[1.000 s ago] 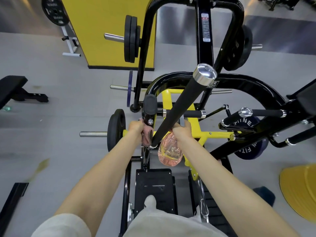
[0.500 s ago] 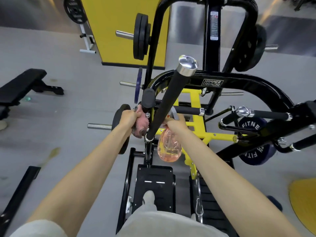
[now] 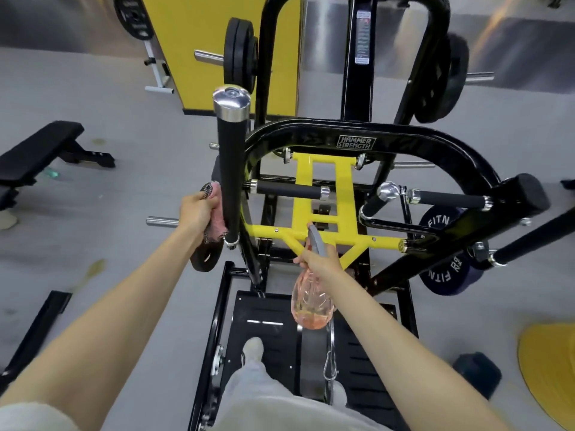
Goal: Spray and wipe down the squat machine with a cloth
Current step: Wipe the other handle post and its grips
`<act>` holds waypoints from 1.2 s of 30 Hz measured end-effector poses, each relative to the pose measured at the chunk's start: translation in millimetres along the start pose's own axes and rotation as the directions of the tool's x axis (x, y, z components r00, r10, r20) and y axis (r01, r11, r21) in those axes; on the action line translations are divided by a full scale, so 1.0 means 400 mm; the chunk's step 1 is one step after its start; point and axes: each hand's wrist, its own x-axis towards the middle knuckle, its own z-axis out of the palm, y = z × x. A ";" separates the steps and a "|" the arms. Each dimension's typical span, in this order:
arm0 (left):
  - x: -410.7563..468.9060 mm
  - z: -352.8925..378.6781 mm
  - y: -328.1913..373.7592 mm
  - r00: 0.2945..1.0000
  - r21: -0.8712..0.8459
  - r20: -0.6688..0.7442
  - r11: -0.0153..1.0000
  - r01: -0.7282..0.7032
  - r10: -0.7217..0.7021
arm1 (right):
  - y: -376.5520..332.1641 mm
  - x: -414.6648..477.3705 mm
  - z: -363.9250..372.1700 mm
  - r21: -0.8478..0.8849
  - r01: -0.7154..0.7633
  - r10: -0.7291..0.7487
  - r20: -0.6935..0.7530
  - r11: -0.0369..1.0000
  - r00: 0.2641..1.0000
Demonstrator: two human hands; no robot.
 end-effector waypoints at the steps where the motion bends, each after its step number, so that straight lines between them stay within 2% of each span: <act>1: -0.018 0.007 0.009 1.000 0.011 0.018 1.000 -0.011 0.010 | 0.006 0.002 -0.012 -0.007 -0.001 0.001 0.006 1.000 1.000; 3: -0.051 0.029 0.025 0.998 0.011 0.001 0.998 -0.055 0.055 | 0.019 0.009 -0.028 -0.023 0.030 -0.029 0.031 0.999 0.999; 9: -0.172 0.036 -0.016 0.971 -0.101 -0.226 0.989 -0.108 0.083 | 0.054 0.008 -0.056 -0.063 0.103 -0.097 0.099 0.993 0.990; 12: -0.253 0.023 -0.108 0.963 -0.090 -0.266 0.996 0.009 -0.033 | 0.086 0.008 -0.060 -0.119 0.118 -0.094 0.187 0.986 0.978; 17: -0.402 -0.006 -0.306 0.929 -0.240 -0.224 0.941 0.241 -0.295 | 0.178 -0.016 -0.046 -0.169 0.118 -0.071 0.258 0.978 0.963; 22: -0.475 -0.003 -0.365 0.880 -0.290 -0.264 0.902 0.318 -0.395 | 0.252 -0.033 -0.030 -0.123 0.052 -0.022 0.238 0.991 0.971; 25: -0.431 -0.009 -0.394 0.880 -0.230 -0.216 0.898 0.376 -0.423 | 0.276 -0.036 -0.010 -0.102 0.018 0.002 0.193 0.995 0.981; 28: -0.396 -0.003 -0.396 0.899 -0.148 -0.103 0.900 0.409 -0.425 | 0.295 -0.031 0.027 -0.136 0.009 0.011 0.148 0.991 0.989; 32: -0.357 -0.011 -0.390 0.922 -0.024 0.071 0.923 0.383 -0.381 | 0.316 -0.038 0.115 -0.137 -0.021 0.031 0.072 0.990 0.997; 36: -0.325 -0.072 -0.391 0.925 0.046 0.170 0.941 0.336 -0.339 | 0.346 -0.042 0.214 -0.171 -0.060 0.060 -0.003 0.983 0.998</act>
